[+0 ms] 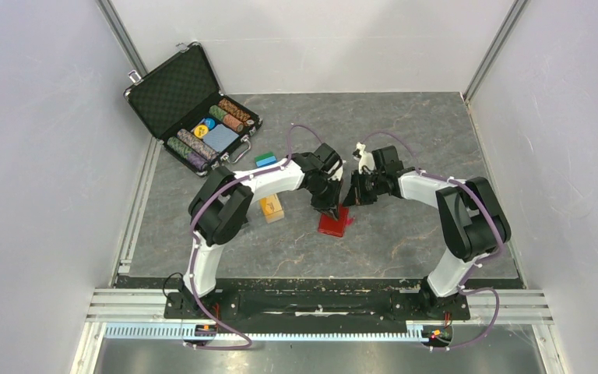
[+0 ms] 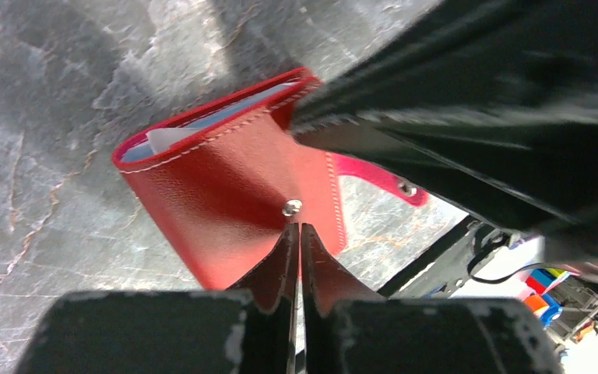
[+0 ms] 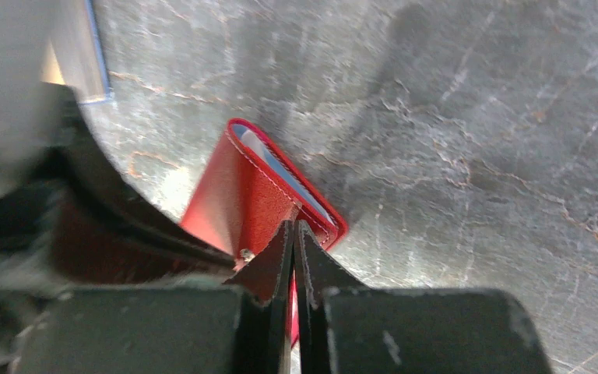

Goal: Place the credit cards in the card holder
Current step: Close the card holder at the center of the board.

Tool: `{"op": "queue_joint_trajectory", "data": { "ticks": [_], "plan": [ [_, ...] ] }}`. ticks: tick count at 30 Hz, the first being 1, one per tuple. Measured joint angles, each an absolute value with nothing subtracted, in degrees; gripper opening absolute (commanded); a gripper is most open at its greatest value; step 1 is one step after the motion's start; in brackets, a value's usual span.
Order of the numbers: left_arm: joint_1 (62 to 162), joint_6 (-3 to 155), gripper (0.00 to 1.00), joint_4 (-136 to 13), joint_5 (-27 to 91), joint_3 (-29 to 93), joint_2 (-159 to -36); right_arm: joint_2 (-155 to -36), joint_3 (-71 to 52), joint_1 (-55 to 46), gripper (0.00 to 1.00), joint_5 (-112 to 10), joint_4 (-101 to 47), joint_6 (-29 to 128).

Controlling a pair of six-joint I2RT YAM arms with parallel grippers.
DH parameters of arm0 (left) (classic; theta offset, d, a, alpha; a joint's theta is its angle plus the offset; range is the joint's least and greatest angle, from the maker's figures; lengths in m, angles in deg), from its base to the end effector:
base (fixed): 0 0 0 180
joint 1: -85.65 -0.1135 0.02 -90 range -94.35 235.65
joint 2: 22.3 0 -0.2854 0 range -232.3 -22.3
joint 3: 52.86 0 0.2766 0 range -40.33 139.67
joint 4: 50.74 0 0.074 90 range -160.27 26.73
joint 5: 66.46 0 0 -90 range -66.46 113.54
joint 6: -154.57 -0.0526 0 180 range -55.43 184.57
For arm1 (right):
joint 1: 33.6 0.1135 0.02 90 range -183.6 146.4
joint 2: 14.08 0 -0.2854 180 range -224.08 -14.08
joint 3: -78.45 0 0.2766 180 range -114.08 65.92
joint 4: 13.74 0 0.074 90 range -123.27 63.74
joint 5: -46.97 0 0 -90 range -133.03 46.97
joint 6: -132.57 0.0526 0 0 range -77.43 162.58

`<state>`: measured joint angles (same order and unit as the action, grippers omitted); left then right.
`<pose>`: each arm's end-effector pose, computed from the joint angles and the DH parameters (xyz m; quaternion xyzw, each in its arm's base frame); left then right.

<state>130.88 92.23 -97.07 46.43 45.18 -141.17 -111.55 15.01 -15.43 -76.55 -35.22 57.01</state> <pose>0.3121 -0.3437 0.1522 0.1856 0.9434 -0.2717 0.0406 0.3264 0.1377 0.1445 -0.1152 0.9112 0.3440 0.1951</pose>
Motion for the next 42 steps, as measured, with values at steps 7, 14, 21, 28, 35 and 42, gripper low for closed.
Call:
{"op": "queue_joint_trajectory", "data": {
  "ticks": [7,14,21,28,35,42],
  "plan": [
    [131.4,92.2,0.20,-92.9,50.1,45.9,-140.3,-113.6,14.5,-15.5,0.00,-75.0,-36.5,56.0],
    [132.4,92.4,0.27,-89.9,52.6,46.5,-139.0,-113.6,14.5,-15.4,0.00,-75.0,-36.5,55.8],
    [135.4,92.3,0.35,-92.2,49.2,49.8,-139.1,-113.6,14.5,-15.4,0.00,-75.1,-36.5,55.9],
    [135.8,92.2,0.38,-96.4,45.5,52.4,-141.3,-113.6,14.5,-15.5,0.00,-75.0,-36.4,55.9],
    [136.2,92.2,0.15,-98.1,44.4,53.8,-142.3,-113.6,14.5,-15.7,0.00,-74.6,-36.4,56.4],
    [136.2,91.9,0.31,-98.7,42.6,54.1,-142.7,-113.6,14.5,-15.9,0.00,-74.4,-36.5,56.5]
  ]
}}
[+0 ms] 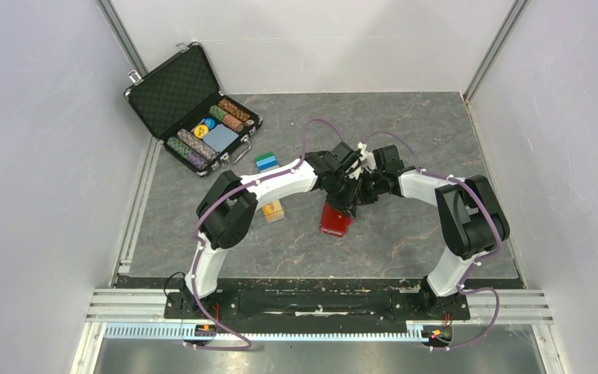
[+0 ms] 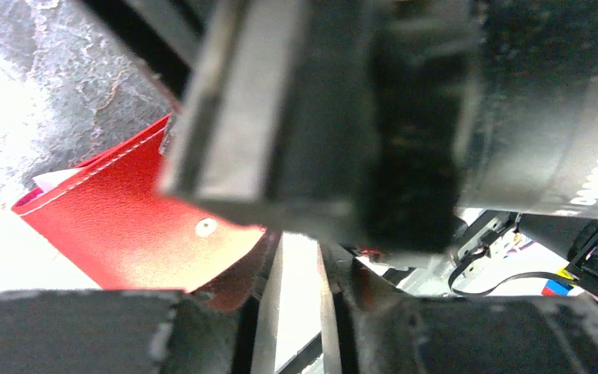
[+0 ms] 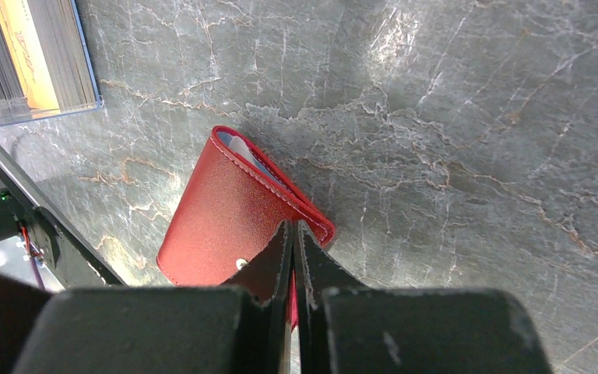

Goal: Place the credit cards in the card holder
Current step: Close the card holder at the center of the board.

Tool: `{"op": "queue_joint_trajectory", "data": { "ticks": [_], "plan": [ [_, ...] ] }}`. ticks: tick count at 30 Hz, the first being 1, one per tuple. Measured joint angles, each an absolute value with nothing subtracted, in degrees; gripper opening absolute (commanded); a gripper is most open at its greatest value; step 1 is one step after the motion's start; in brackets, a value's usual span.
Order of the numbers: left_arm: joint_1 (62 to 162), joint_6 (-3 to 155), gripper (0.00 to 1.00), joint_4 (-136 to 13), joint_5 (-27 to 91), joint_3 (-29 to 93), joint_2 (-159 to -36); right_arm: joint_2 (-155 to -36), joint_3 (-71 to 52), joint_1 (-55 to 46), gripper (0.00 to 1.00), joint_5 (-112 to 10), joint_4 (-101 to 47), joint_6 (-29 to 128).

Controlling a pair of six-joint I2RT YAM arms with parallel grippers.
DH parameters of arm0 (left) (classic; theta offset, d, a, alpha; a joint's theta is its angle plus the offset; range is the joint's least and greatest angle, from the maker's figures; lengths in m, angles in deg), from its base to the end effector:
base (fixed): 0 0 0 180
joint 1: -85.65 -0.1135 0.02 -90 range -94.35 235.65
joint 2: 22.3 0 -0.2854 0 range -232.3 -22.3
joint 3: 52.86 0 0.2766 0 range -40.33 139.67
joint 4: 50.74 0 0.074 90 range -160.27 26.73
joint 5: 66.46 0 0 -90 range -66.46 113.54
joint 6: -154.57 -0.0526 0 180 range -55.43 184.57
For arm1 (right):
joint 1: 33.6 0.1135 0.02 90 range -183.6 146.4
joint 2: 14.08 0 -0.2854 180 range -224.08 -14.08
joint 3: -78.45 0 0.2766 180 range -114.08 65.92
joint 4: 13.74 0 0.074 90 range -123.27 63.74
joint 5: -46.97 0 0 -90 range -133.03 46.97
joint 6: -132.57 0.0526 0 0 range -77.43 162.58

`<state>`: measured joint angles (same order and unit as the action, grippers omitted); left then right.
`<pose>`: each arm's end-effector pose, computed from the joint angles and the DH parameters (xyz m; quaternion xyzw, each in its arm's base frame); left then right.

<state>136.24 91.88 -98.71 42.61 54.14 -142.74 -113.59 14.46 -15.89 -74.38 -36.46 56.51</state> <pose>0.2996 -0.3917 0.1866 0.2329 0.9277 -0.2779 0.0885 0.3297 0.1340 0.1332 -0.1043 0.9231 0.3219 0.1826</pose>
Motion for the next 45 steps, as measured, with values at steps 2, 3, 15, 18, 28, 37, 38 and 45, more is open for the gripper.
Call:
{"op": "queue_joint_trajectory", "data": {
  "ticks": [2,3,15,18,28,37,38,45],
  "plan": [
    [136.2,91.9,0.31,-98.9,41.9,54.1,-142.9,-113.6,14.5,-15.9,0.00,-74.4,-36.5,56.7],
    [136.2,91.9,0.31,-98.9,41.4,54.1,-143.0,-113.6,14.5,-15.9,0.00,-74.4,-36.5,57.0],
    [136.0,91.2,0.51,-97.4,39.5,53.2,-143.5,-113.6,15.0,-16.5,0.00,-74.9,-36.1,58.1],
    [135.6,91.3,0.52,-94.9,39.5,50.6,-143.2,-113.4,16.0,-16.8,0.00,-76.2,-34.1,58.8],
    [137.4,91.2,0.52,-89.7,39.2,45.8,-140.1,-112.8,19.0,-17.7,0.00,-79.0,-29.2,61.0],
    [139.4,91.1,0.50,-88.3,36.9,45.4,-138.9,-112.8,19.0,-17.7,0.00,-79.2,-29.2,61.1],
    [139.4,91.0,0.47,-88.6,36.6,45.4,-138.9,-112.8,19.0,-17.7,0.00,-79.2,-29.2,61.1],
    [139.5,89.7,0.25,-91.2,34.6,48.0,-140.8,-112.8,19.0,-18.0,0.00,-79.3,-29.1,61.1]
  ]
}}
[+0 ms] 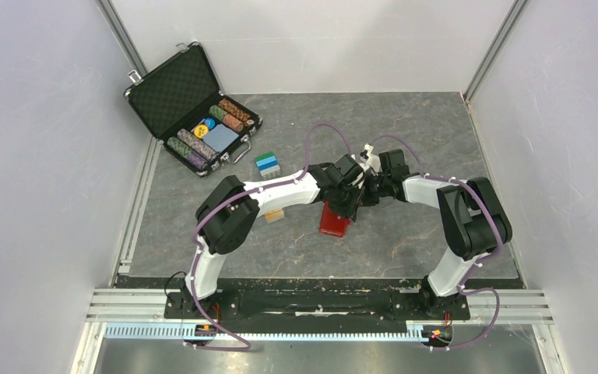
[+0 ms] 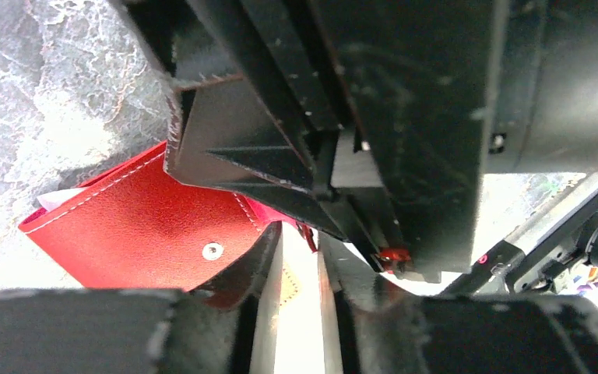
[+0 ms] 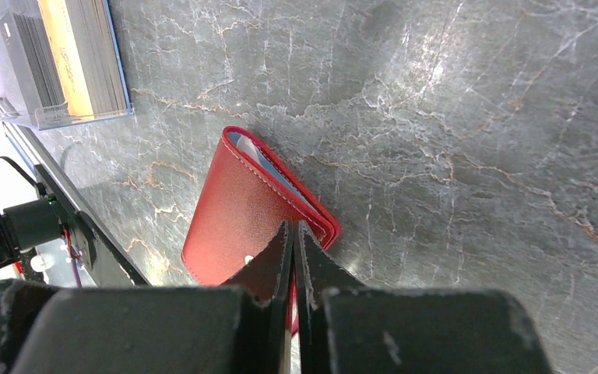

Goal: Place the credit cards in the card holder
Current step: Close the card holder at the center of the board.

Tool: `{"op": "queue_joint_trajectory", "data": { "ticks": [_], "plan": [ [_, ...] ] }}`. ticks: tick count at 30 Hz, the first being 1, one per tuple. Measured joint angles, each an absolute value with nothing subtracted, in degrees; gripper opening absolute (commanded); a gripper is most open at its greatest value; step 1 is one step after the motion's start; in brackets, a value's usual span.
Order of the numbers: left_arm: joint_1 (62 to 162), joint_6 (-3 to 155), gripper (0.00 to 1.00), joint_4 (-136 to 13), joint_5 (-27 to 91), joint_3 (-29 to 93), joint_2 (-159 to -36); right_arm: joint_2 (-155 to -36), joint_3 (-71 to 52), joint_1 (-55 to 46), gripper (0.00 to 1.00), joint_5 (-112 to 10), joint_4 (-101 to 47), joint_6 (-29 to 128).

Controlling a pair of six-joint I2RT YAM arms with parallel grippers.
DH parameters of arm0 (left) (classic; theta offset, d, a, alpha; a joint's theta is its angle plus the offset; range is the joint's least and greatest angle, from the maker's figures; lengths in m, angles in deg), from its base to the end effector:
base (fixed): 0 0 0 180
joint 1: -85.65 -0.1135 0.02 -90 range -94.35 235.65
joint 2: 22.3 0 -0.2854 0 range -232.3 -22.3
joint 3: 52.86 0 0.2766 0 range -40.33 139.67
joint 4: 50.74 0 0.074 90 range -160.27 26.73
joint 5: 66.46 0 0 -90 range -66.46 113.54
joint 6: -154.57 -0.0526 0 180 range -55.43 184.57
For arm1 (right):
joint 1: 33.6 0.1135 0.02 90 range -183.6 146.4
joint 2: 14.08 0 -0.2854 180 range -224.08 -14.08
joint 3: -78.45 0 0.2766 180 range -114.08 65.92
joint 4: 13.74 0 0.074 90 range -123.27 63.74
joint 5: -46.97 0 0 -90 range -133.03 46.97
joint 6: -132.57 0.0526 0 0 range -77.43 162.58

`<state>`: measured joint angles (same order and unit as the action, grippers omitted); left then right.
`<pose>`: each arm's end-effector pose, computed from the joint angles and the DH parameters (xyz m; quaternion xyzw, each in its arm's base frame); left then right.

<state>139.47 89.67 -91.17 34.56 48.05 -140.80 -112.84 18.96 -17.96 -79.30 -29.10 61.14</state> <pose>0.2790 -0.3985 0.1742 0.2629 0.9204 -0.2455 0.1530 0.3238 0.1230 0.1256 -0.0714 0.9075 0.3683 0.1887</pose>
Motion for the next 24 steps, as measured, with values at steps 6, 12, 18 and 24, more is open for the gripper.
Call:
{"op": "queue_joint_trajectory", "data": {
  "ticks": [6,12,18,24],
  "plan": [
    [139.6,89.1,0.05,-92.0,31.8,48.0,-140.8,-112.8,19.0,-18.0,0.00,-79.6,-29.2,61.1],
    [139.6,89.1,0.14,-93.4,29.1,48.0,-140.5,-112.8,19.0,-18.0,0.00,-79.7,-29.6,60.9],
    [139.3,89.1,0.26,-94.5,27.3,47.4,-137.7,-112.8,19.0,-18.0,0.00,-79.8,-29.8,60.6],
    [138.2,89.2,0.12,-94.3,28.5,46.5,-135.8,-112.8,19.0,-18.0,0.00,-80.2,-30.0,59.9]
  ]
}}
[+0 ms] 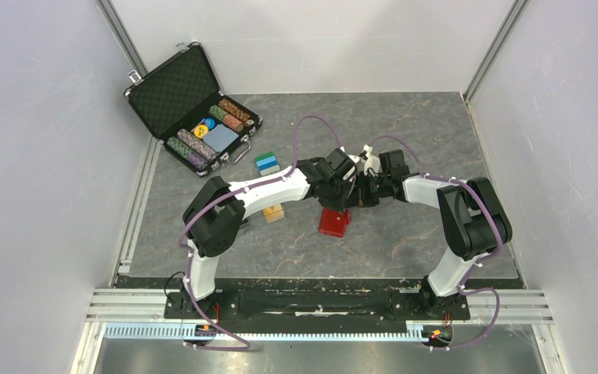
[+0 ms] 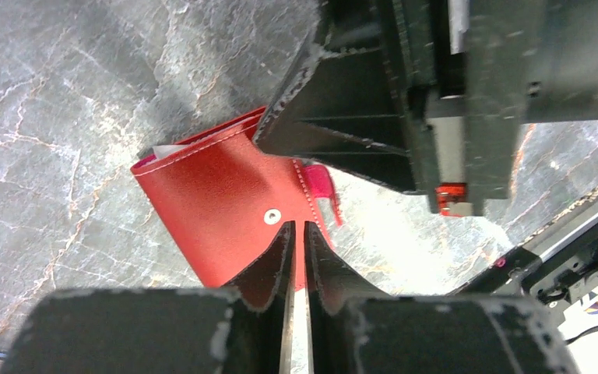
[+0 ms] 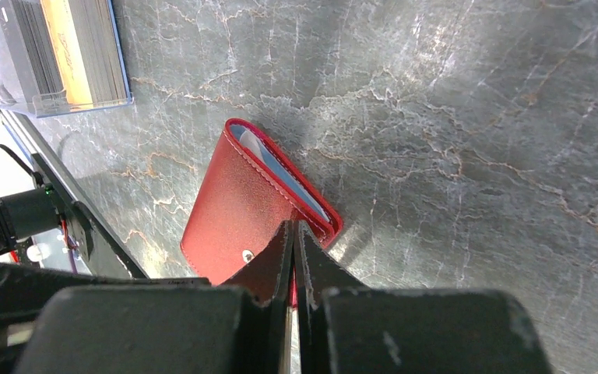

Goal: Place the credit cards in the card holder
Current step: Close the card holder at the center of the board.

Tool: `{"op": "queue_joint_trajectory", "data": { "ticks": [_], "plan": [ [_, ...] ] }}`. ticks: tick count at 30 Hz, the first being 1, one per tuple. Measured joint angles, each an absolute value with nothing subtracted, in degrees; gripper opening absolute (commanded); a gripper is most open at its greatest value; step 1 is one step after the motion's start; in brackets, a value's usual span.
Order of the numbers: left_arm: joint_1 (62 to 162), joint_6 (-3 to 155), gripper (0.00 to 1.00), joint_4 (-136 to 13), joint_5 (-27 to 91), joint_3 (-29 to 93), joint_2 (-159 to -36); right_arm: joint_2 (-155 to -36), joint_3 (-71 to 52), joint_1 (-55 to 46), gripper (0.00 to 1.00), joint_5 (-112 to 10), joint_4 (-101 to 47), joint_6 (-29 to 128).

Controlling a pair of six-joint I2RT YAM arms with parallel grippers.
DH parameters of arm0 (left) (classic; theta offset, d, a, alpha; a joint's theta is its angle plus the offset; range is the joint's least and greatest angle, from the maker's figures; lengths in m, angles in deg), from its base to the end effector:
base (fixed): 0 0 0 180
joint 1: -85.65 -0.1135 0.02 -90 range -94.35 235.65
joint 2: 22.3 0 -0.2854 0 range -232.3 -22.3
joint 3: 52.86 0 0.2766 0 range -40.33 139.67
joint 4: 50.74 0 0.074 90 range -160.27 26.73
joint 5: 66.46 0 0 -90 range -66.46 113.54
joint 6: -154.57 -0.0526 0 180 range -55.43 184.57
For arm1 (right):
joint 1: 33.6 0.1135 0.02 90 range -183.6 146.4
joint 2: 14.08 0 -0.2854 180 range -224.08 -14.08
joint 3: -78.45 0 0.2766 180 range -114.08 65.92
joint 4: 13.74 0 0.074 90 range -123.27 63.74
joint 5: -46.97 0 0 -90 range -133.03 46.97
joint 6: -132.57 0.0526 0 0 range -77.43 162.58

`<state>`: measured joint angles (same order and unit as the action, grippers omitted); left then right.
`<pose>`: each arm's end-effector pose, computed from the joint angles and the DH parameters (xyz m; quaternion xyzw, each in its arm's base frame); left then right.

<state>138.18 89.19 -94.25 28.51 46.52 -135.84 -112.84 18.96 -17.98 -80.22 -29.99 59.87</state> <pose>0.2822 -0.3756 0.2007 0.2431 0.9283 -0.2060 0.1915 0.3220 0.1230 0.1249 -0.0812 0.9065 0.3717 0.1831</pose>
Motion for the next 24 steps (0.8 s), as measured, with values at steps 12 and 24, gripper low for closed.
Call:
{"op": "queue_joint_trajectory", "data": {
  "ticks": [12,24],
  "plan": [
    [136.6,90.0,0.42,-91.1,34.8,44.0,-135.6,-112.8,19.0,-18.0,0.00,-80.6,-30.2,59.3],
    [136.6,90.1,0.29,-88.4,38.3,43.1,-135.2,-112.8,19.0,-18.0,0.00,-80.7,-30.2,59.1]
  ]
}}
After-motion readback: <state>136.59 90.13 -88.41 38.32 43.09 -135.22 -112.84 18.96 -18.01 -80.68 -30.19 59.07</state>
